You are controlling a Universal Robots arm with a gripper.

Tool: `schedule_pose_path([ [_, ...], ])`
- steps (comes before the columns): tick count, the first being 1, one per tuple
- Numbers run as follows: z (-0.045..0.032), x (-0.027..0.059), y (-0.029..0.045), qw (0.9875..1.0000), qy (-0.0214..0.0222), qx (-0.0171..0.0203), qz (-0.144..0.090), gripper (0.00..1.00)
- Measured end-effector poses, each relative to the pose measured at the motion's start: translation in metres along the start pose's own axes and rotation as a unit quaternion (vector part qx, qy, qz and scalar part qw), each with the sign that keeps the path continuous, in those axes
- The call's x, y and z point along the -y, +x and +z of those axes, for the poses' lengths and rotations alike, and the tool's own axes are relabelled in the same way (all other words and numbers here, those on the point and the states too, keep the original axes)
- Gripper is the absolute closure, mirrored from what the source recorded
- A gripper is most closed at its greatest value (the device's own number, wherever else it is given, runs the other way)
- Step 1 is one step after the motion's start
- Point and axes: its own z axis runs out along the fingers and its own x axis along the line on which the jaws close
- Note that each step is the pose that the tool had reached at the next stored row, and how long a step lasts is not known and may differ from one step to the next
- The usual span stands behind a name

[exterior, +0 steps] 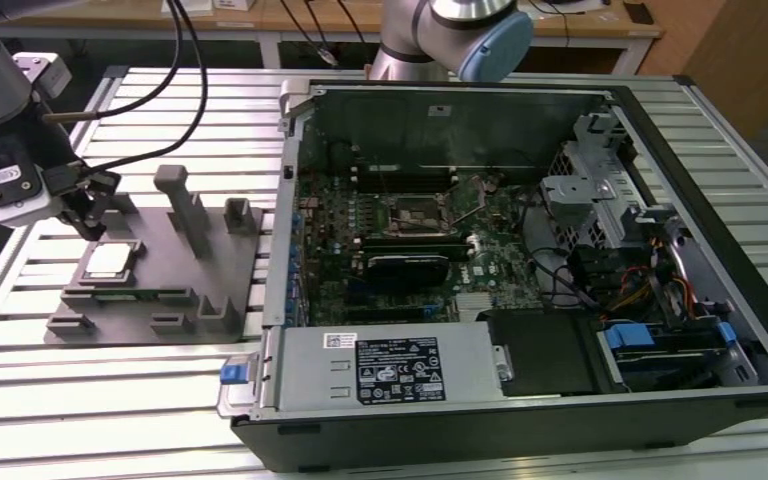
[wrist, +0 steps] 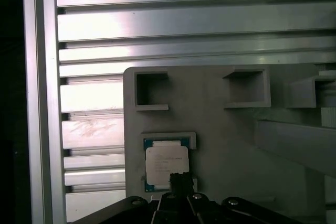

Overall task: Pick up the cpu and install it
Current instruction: 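Pick up the cpu and move it towards the insertion slot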

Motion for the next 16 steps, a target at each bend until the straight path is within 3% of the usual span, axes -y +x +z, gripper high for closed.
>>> schedule_pose_path([
  [16,0.0088,0.001,0.0002,1.0,0.0,0.0,0.0,0.89],
])
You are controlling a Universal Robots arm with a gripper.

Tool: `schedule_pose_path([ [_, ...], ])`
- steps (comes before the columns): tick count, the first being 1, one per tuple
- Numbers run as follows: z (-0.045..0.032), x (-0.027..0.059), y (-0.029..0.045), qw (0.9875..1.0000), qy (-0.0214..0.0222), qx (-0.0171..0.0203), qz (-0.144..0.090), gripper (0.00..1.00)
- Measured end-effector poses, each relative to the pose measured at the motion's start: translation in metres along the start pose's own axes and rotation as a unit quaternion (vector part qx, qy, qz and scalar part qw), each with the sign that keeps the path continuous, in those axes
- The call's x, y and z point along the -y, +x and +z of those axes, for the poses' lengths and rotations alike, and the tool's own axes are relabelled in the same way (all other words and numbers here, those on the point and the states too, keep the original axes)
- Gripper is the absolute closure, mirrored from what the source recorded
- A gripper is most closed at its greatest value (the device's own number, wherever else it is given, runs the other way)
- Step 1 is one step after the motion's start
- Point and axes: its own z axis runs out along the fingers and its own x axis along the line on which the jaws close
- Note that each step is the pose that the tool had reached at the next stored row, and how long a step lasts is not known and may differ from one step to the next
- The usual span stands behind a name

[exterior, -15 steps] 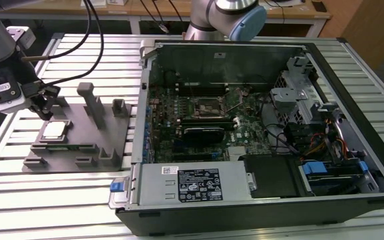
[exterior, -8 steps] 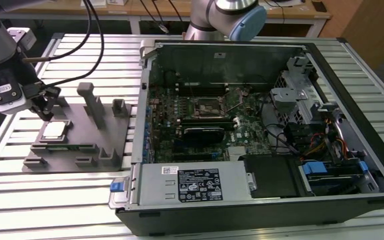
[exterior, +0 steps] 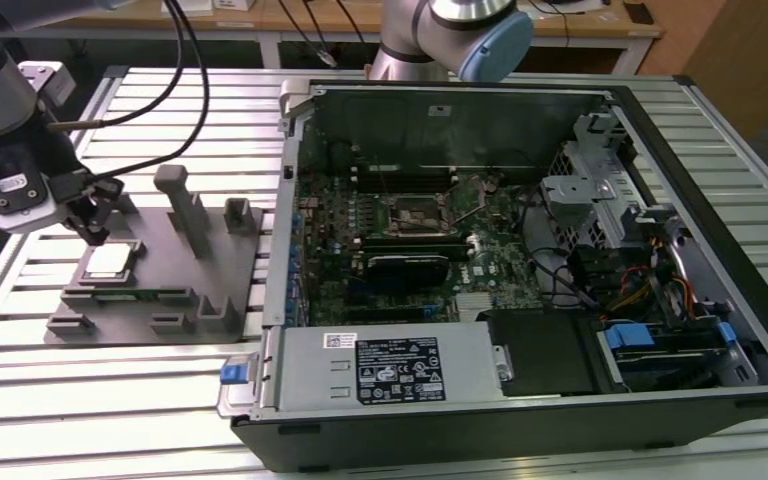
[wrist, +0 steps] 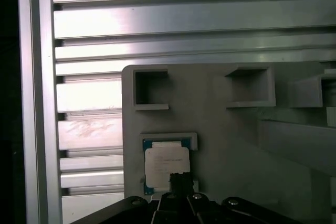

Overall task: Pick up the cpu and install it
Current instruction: 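Pick up the cpu and move it towards the insertion slot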

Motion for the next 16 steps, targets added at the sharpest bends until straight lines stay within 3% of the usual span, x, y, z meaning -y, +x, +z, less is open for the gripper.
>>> schedule_pose_path([
  [7,0.0061,0.0009,0.0001,1.0,0.0,0.0,0.0,0.89],
  [13,0.0064,0.0009,0.0001,1.0,0.0,0.0,0.0,0.89],
  [15,0.0065,0.0009,0.0001,1.0,0.0,0.0,0.0,0.89],
  [16,0.0066,0.0009,0.0001,1.0,0.0,0.0,0.0,0.84],
])
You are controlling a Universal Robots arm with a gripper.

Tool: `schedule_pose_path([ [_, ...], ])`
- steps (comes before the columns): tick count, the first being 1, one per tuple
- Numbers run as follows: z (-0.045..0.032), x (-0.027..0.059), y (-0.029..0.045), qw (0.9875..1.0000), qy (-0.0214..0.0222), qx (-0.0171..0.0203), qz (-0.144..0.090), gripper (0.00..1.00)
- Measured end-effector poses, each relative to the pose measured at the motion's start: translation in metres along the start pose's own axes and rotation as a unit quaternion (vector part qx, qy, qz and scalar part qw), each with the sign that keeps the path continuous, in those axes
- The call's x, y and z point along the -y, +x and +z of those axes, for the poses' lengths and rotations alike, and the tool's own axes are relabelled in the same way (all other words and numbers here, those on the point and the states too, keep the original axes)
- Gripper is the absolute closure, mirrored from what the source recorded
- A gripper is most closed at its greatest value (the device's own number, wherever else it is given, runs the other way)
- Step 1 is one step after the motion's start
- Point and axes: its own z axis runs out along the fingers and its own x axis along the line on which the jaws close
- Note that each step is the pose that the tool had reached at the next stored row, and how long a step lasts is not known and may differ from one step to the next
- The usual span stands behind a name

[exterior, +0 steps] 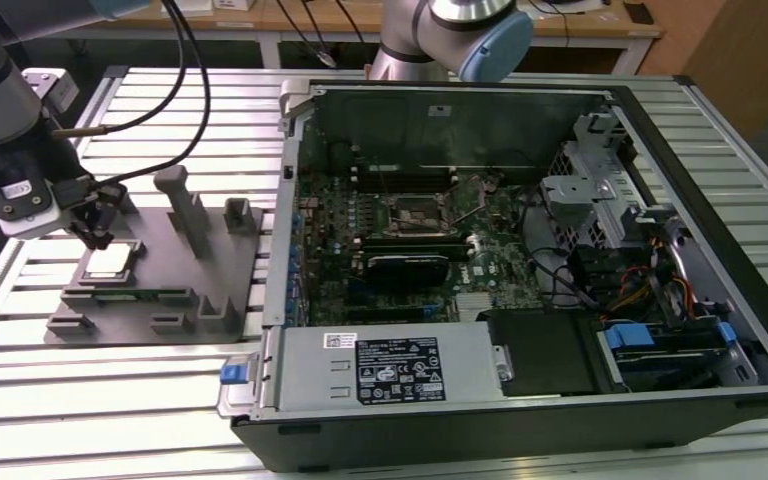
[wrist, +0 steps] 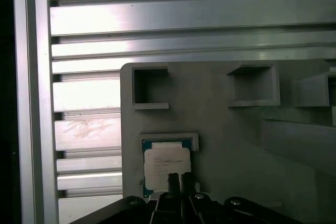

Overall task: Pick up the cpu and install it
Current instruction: 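Pick up the cpu and move it towards the insertion slot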

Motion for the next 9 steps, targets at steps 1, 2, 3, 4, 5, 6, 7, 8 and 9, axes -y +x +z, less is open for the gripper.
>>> schedule_pose_path([
  [1,0.0,0.0,0.0,1.0,0.0,0.0,0.0,0.84],
  [2,0.0001,0.0,0.0,1.0,0.0,0.0,0.0,0.77],
  [3,0.0001,0.0,0.0,1.0,0.0,0.0,0.0,0.71],
  [4,0.0002,0.0,0.0,1.0,0.0,0.0,0.0,0.71],
  [5,0.0002,0.0,0.0,1.0,0.0,0.0,0.0,0.65],
  [6,0.0002,0.0,0.0,1.0,0.0,0.0,0.0,0.59],
  [7,0.0003,0.0,0.0,1.0,0.0,0.0,0.0,0.59],
  [8,0.0003,0.0,0.0,1.0,0.0,0.0,0.0,0.53],
  [9,0.0004,0.0,0.0,1.0,0.0,0.0,0.0,0.47],
])
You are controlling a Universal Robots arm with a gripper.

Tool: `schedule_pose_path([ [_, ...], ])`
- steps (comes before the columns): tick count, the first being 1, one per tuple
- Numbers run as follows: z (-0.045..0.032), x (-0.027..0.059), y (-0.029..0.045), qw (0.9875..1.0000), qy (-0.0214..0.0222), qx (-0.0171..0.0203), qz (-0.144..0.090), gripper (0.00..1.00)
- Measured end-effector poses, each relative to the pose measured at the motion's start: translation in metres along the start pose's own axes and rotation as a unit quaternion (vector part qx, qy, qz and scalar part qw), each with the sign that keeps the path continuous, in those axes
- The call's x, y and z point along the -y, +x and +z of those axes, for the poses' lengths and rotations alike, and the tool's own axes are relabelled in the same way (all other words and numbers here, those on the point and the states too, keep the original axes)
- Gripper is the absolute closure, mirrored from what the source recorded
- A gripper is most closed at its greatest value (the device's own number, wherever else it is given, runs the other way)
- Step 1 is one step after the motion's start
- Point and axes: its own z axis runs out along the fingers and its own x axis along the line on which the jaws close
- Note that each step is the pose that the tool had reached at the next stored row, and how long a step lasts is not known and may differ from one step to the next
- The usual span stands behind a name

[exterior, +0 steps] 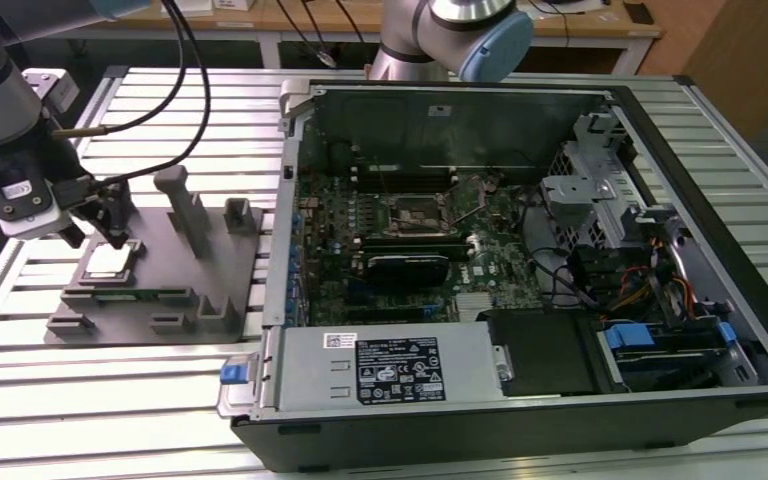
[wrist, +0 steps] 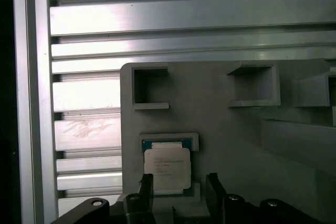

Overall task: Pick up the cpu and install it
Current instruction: 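Pick up the cpu and move it towards the insertion slot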

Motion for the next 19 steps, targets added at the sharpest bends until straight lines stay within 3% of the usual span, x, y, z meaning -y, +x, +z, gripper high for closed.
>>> schedule_pose_path([
  [1,0.0,0.0,0.0,1.0,0.0,0.0,0.0,0.47],
  [3,0.0001,0.0,0.0,1.0,0.0,0.0,0.0,0.36],
  [5,0.0002,0.0,0.0,1.0,0.0,0.0,0.0,0.36],
  [6,0.0003,0.0,0.0,1.0,0.0,0.0,0.0,0.29],
  [19,0.0159,0.0007,0.0004,1.0,0.0001,0.0,0.0,0.29],
])
